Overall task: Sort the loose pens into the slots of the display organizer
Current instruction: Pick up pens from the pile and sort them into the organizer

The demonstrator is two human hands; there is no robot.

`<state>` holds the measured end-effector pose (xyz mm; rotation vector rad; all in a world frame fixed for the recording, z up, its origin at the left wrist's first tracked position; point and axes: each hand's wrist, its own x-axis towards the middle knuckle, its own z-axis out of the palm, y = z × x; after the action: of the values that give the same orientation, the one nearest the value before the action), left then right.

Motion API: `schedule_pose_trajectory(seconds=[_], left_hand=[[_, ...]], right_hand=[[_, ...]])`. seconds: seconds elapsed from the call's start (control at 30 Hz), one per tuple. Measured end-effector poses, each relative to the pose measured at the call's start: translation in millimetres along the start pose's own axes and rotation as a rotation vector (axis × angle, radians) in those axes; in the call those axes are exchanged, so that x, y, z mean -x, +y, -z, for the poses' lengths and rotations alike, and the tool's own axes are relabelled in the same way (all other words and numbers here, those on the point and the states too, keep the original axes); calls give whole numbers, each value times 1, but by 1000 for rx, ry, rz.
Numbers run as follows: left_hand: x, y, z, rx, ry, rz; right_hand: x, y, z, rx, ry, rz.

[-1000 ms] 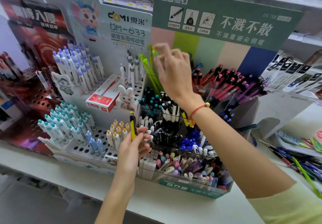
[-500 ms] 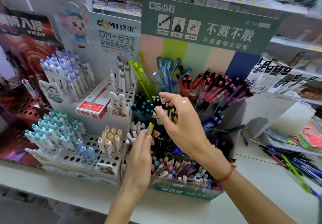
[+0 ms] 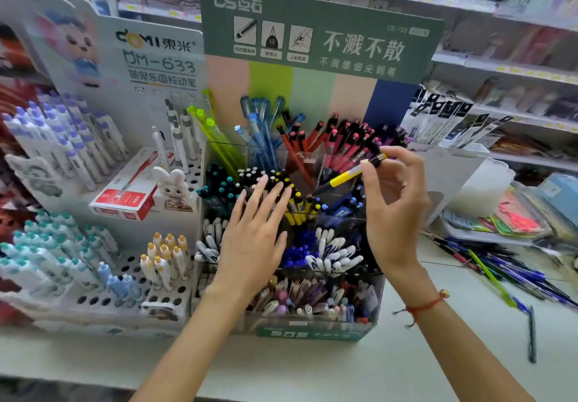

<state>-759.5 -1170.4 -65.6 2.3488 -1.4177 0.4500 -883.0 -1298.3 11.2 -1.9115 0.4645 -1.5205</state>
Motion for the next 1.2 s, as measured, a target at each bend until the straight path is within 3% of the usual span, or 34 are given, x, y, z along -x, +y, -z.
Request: schedule_pose_trajectory(seconds=[0.23,0.43,0.63,0.73,0.83,1.0,1.1,1.2], left_hand=[[-1,-3,1,-36,15,11],[-1,-1,4,-13,-9,9],[0,-2,10,70,79,16],[3,13,18,140,198,38],[1,43,22,216,246,21],[-22,121,4,291,118,-128],[-38,179,-16,306,-24,-201],[-56,237,-55,369,-239,-171]], right_hand=[[22,41,-29,318,-264,280],[32,56,-41,539,-453,382],[29,51,-23,495,-601,319],[31,40,6,441,-585,284],[35,39,55,449,-529,204],[41,70,154,690,-527,-62],[32,100,211,824,-682,-406],[28,141,268,972,-871,-632]])
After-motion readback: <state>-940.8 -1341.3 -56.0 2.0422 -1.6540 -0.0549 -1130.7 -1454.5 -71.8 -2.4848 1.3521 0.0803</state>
